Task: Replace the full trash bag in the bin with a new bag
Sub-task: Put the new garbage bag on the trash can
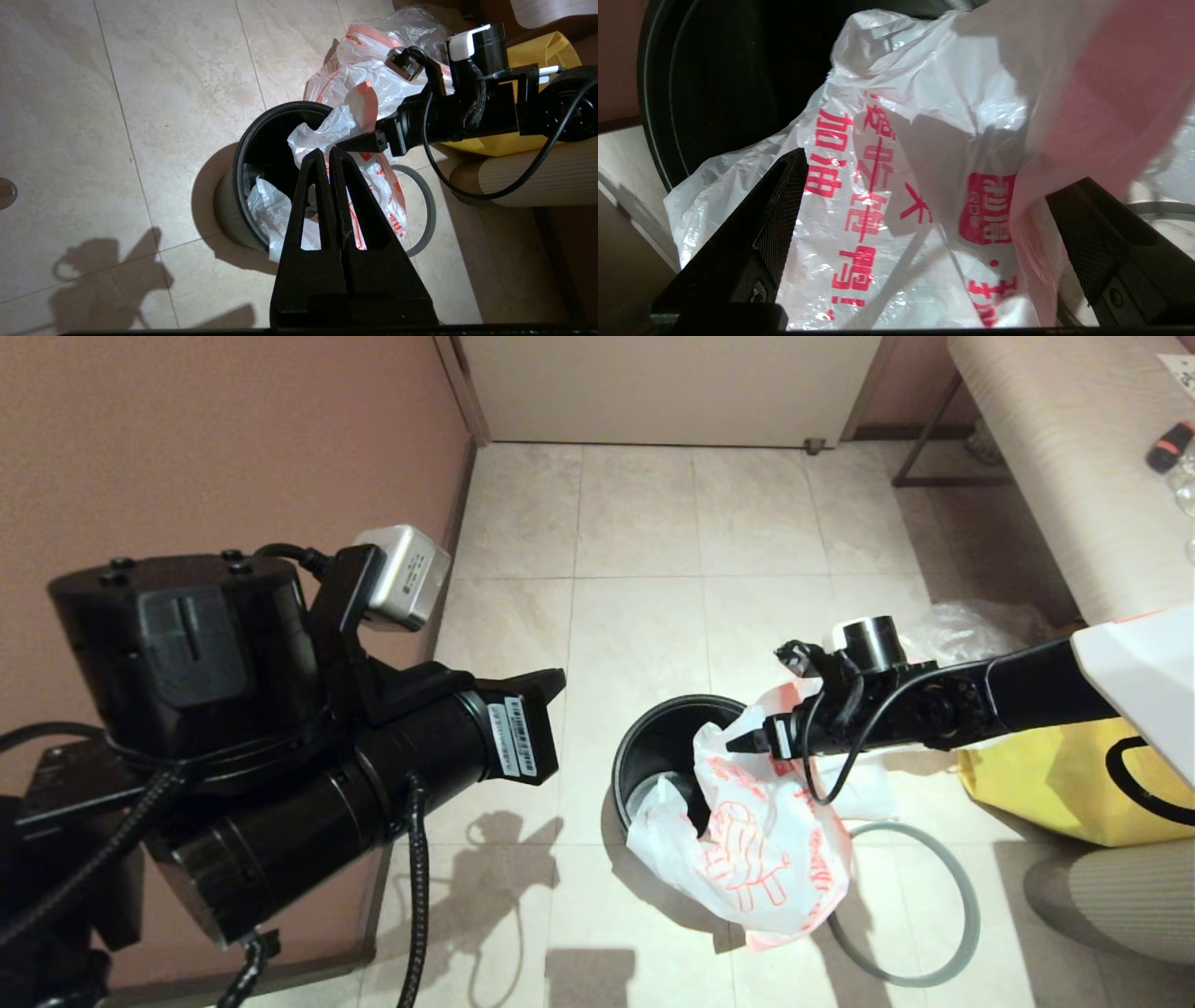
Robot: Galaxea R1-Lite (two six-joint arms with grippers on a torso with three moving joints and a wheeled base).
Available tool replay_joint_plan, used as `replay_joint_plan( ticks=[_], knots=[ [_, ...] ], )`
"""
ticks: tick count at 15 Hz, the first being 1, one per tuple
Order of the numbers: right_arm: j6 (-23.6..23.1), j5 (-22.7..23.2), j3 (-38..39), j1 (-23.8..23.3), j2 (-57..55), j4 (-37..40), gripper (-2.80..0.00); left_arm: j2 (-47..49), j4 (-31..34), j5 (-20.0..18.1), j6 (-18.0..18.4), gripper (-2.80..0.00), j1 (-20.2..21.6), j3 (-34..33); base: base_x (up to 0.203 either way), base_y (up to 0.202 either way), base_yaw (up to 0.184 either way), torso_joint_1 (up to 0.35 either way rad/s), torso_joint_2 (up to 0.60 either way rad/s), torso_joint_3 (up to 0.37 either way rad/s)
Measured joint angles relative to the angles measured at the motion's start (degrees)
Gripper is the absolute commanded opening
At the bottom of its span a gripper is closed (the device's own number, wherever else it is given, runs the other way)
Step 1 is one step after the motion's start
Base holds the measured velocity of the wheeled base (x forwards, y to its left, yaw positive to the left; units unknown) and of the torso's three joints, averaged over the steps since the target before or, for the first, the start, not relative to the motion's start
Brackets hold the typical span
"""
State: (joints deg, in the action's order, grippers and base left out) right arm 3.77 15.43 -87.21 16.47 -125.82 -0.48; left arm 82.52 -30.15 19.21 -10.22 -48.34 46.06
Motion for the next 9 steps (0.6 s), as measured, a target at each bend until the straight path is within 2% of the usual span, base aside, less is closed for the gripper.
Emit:
replay_joint_plan(
  ticks=[9],
  knots=[
    [0.59, 0.77, 0.87, 0.33, 1.67, 0.45, 0.00, -0.24, 0.04, 0.04, 0.02, -2.80, -0.14, -0.02, 0.000, 0.000, 0.000, 0.000, 0.00, 0.000]
  ],
)
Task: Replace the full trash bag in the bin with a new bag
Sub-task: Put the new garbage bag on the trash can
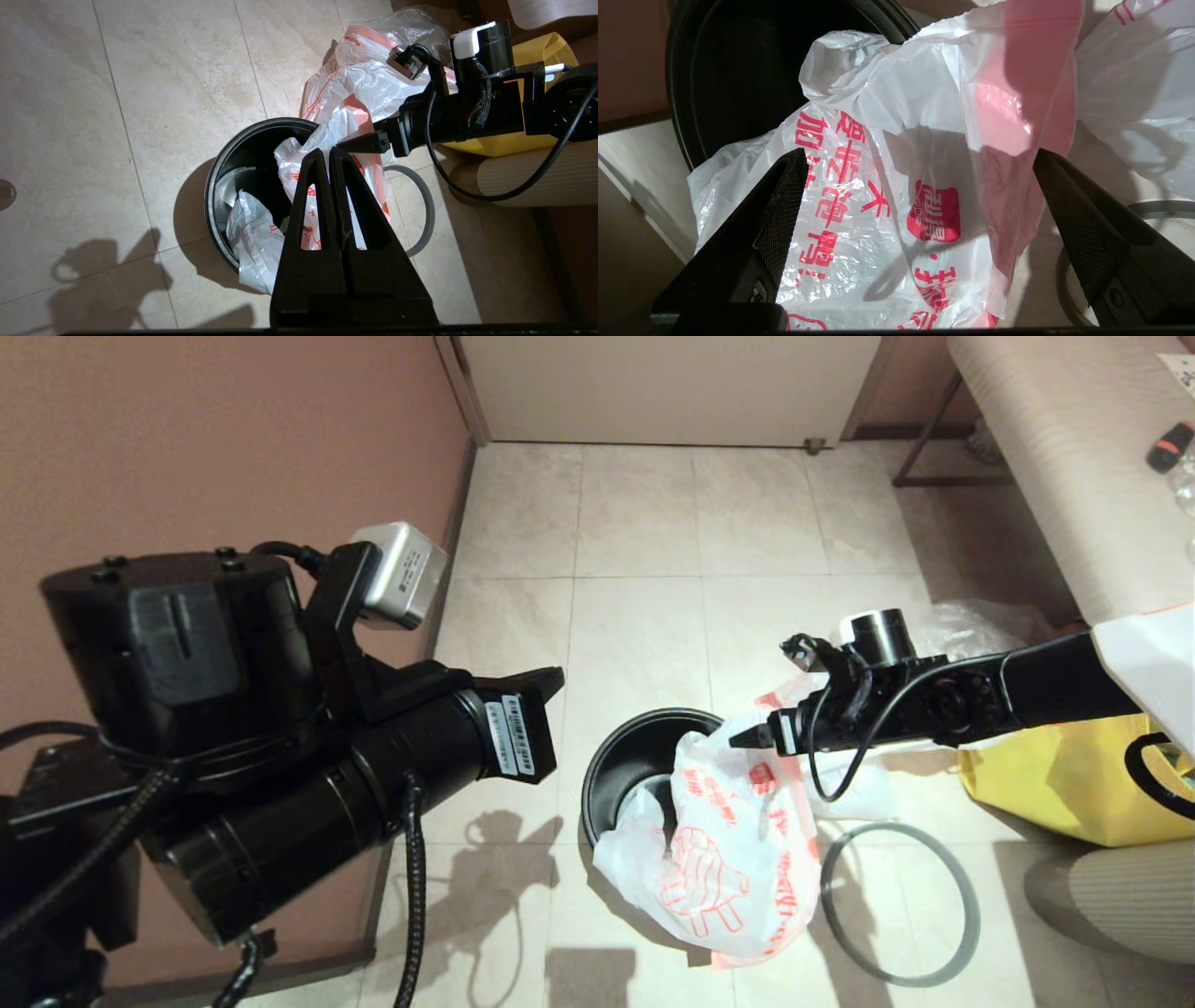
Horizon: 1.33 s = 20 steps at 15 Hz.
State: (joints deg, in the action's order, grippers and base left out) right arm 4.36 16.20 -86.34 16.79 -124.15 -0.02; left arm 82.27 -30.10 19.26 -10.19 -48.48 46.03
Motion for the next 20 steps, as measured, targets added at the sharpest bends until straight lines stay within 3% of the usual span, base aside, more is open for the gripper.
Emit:
replay_joint_plan(
  ticks=[8, 12, 15, 16, 20],
  knots=[
    [2.00, 0.57, 1.53, 4.07, -0.64, -0.25, 0.00, -0.02, 0.04, -0.06, 0.00, -2.80, -0.25, -0.04, 0.000, 0.000, 0.000, 0.000, 0.00, 0.000],
    [1.81, 0.46, 1.88, 3.57, -2.34, -1.02, 0.00, -0.02, -0.11, -0.04, -0.02, -2.80, -0.50, -0.06, 0.000, 0.000, 0.000, 0.000, 0.00, 0.000],
    [1.90, 0.43, 2.27, 3.18, -2.46, -5.72, 0.00, -0.02, -0.19, -0.04, -0.06, -2.80, -0.83, -0.23, 0.000, 0.000, 0.000, 0.000, 0.00, 0.000],
    [1.91, 0.33, 2.75, 2.87, -2.29, -5.95, -2.80, -0.02, -0.19, -0.05, -0.07, -2.80, -0.86, -0.26, 0.000, 0.000, 0.000, 0.000, 0.00, 0.000],
    [1.86, 0.41, 4.58, 2.91, -0.88, -5.98, -2.80, -0.34, -0.19, -0.04, -0.04, -2.80, -1.19, -0.26, 0.000, 0.000, 0.000, 0.000, 0.00, 0.000]
  ],
)
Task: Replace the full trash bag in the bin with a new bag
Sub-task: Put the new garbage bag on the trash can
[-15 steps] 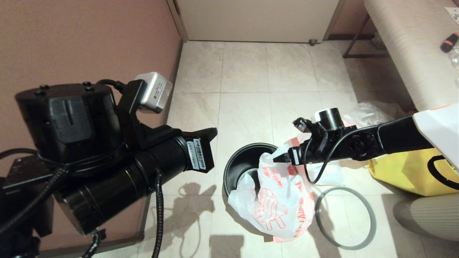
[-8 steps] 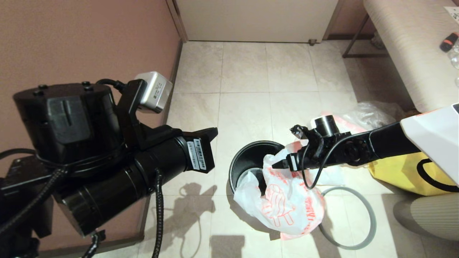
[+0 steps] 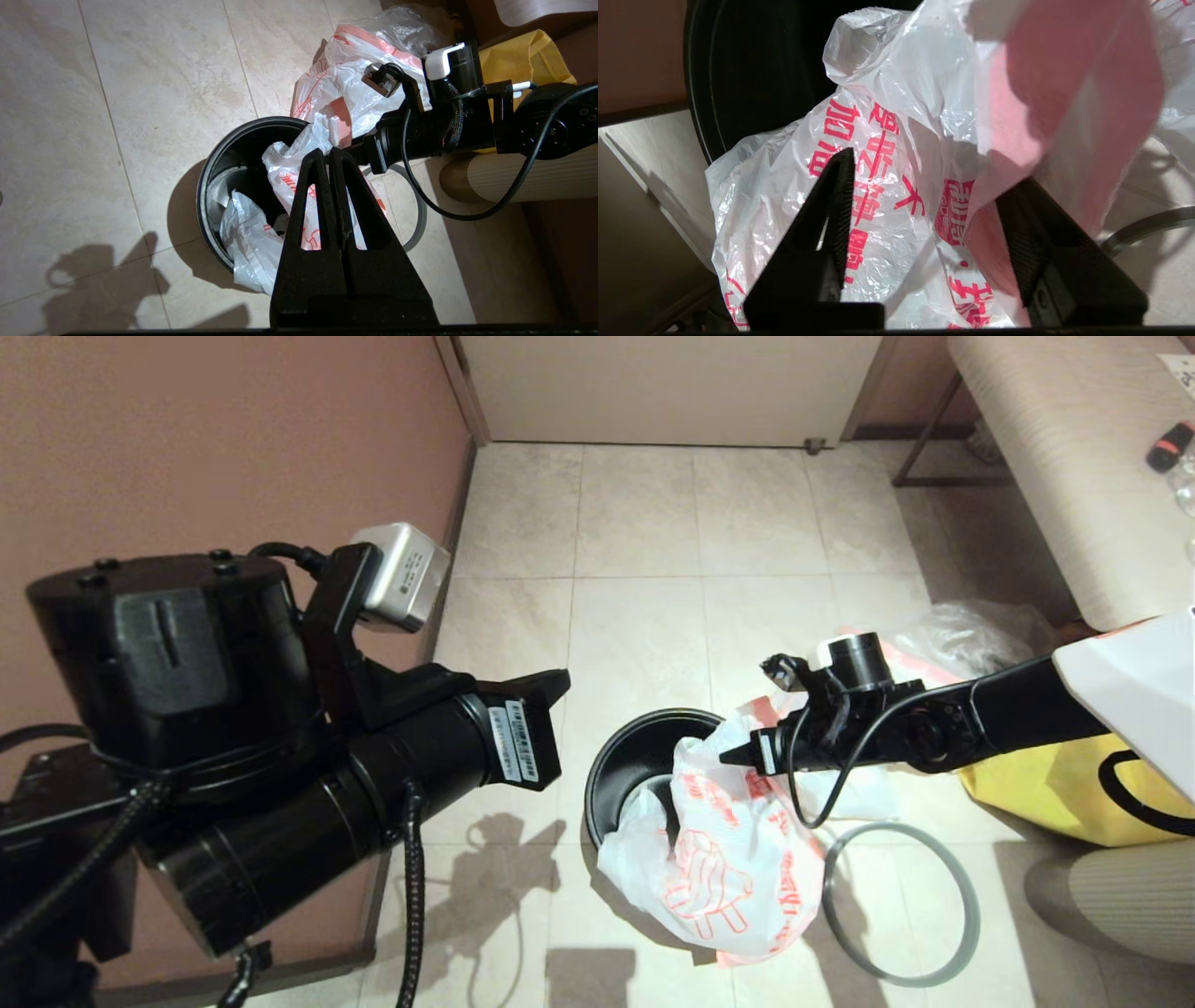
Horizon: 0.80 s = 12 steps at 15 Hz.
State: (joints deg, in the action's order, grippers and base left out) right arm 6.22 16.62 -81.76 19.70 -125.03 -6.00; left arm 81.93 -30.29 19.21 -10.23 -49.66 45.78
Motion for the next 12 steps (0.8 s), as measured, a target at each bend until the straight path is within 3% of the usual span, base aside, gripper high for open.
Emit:
replay_joint_plan(
  ticks=[9, 12],
  knots=[
    [-0.33, -0.06, 1.46, -1.23, 1.46, 0.05, -2.80, -0.38, -0.04, 0.02, -0.05, -2.80, -0.47, 0.02, 0.000, 0.000, 0.000, 0.000, 0.00, 0.000],
    [2.96, -0.05, 3.54, 1.28, 4.35, 0.16, -2.80, -0.43, -0.02, 0.04, -0.02, -2.80, -0.52, 0.02, 0.000, 0.000, 0.000, 0.000, 0.00, 0.000]
  ],
)
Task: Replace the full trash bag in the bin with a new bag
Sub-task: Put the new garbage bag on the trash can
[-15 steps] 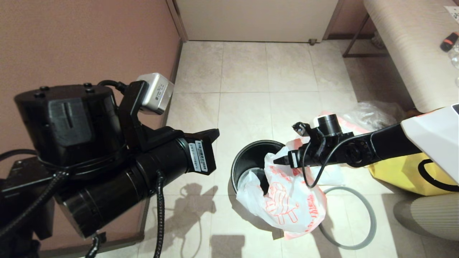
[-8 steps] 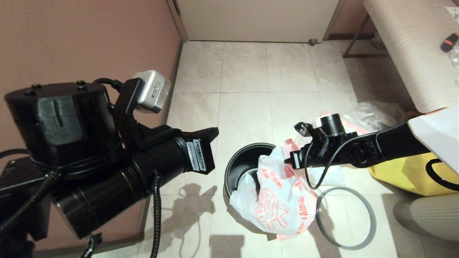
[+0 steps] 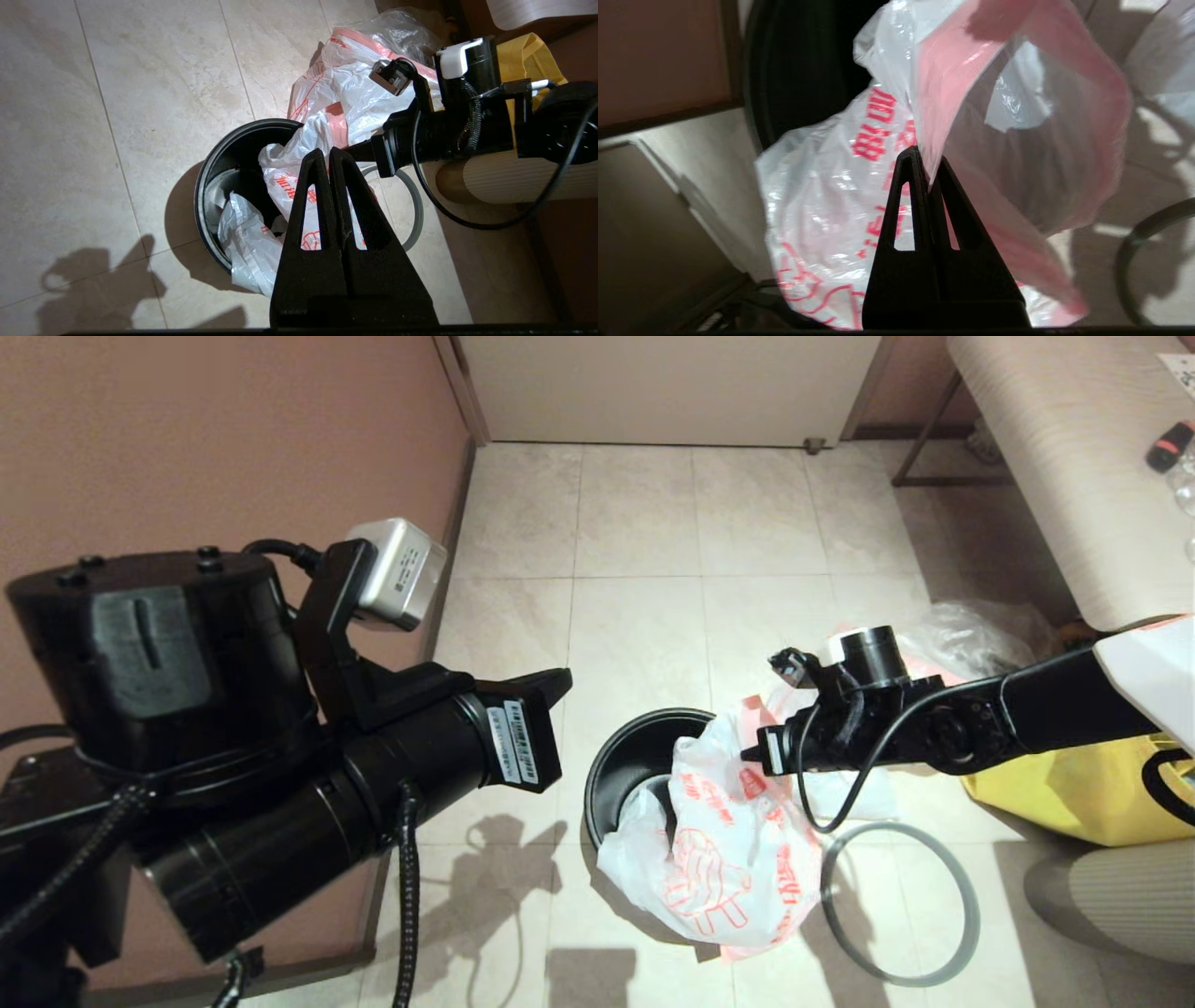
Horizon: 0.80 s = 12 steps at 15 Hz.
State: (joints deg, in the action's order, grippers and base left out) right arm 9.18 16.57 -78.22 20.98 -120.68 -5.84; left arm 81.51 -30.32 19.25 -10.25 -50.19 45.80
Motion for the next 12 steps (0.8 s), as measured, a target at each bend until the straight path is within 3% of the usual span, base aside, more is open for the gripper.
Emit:
replay_joint_plan(
  ticks=[3, 6, 8, 12],
  knots=[
    [13.20, -1.11, -0.72, 5.53, 3.60, 0.06, -2.80, -0.04, -0.02, 0.10, 0.00, -2.80, 0.06, 0.06, 0.000, 0.000, 0.000, 0.000, 0.00, 0.000],
    [22.99, -0.95, -8.28, 7.76, 4.94, 4.18, -2.80, -0.59, 0.09, 0.28, 0.04, -2.80, 0.39, 0.22, 0.000, 0.000, 0.000, 0.000, 0.00, 0.000],
    [26.02, -0.84, -14.44, 8.23, 5.75, 7.50, -2.80, -1.08, 0.13, 0.33, 0.10, -2.80, 0.59, 0.30, 0.000, 0.000, 0.000, 0.000, 0.00, 0.000],
    [26.78, -0.83, -23.50, 7.16, 7.36, 13.22, -2.80, -1.85, 0.17, 0.32, 0.52, -2.80, 1.38, 0.61, 0.000, 0.000, 0.000, 0.000, 0.00, 0.000]
  ],
)
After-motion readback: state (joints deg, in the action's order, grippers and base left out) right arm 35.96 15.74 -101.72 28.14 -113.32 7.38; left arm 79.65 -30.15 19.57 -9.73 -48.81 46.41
